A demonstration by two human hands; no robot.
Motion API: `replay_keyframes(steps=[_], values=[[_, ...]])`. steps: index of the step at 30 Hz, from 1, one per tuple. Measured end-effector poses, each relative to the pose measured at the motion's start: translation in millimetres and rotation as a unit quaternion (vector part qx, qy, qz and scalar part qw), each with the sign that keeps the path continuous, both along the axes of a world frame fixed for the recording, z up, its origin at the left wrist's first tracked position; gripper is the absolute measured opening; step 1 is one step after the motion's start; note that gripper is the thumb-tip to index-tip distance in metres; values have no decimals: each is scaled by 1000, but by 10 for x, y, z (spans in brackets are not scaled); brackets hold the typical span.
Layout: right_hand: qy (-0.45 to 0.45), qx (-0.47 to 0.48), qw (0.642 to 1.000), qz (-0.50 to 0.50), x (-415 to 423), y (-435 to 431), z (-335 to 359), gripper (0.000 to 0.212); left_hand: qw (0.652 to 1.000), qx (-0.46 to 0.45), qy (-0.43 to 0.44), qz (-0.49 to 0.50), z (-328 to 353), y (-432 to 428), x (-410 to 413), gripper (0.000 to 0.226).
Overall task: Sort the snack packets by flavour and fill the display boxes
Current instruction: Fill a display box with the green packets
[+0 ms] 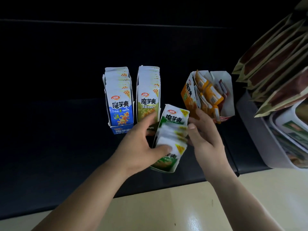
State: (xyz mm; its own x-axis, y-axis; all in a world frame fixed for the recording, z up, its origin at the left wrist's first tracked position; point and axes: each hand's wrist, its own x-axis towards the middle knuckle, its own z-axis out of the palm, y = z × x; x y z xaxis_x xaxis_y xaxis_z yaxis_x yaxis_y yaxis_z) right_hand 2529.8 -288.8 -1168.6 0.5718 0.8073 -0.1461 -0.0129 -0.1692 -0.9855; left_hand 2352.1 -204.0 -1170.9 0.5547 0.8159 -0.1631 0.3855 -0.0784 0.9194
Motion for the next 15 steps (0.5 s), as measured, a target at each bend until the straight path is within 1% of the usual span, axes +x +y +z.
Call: replay_keyframes(steps=[1, 3, 7, 8, 9, 11, 13, 15], values=[[22, -3, 1000, -9, -11, -10, -12, 50, 1000, 16, 7, 24, -43, 3, 44, 88], [14, -23, 1000, -11, -29, -48, -32, 58, 997, 43, 26, 60, -113, -19, 92, 71], [-49, -73, 996, -8, -89, -149, -129, 52, 997, 31, 33, 61, -182, -143, 1, 45], [-61, -86, 994, -2, -114, -169, -157, 48, 998, 25, 40, 47, -187, -166, -37, 44], [-72, -102, 992, 9, -139, -181, -171, 44, 998, 20, 50, 27, -195, -178, -67, 48], [-91, -143, 984, 52, -188, -202, -161, 45, 998, 2, 54, -12, -199, -199, -95, 63], [-128, -184, 970, 99, -202, -197, -97, 58, 999, -23, 32, -34, -202, -217, -58, 72], [-158, -227, 951, 136, -142, -153, -26, 78, 999, -33, 9, -26, -234, -215, 46, 73]])
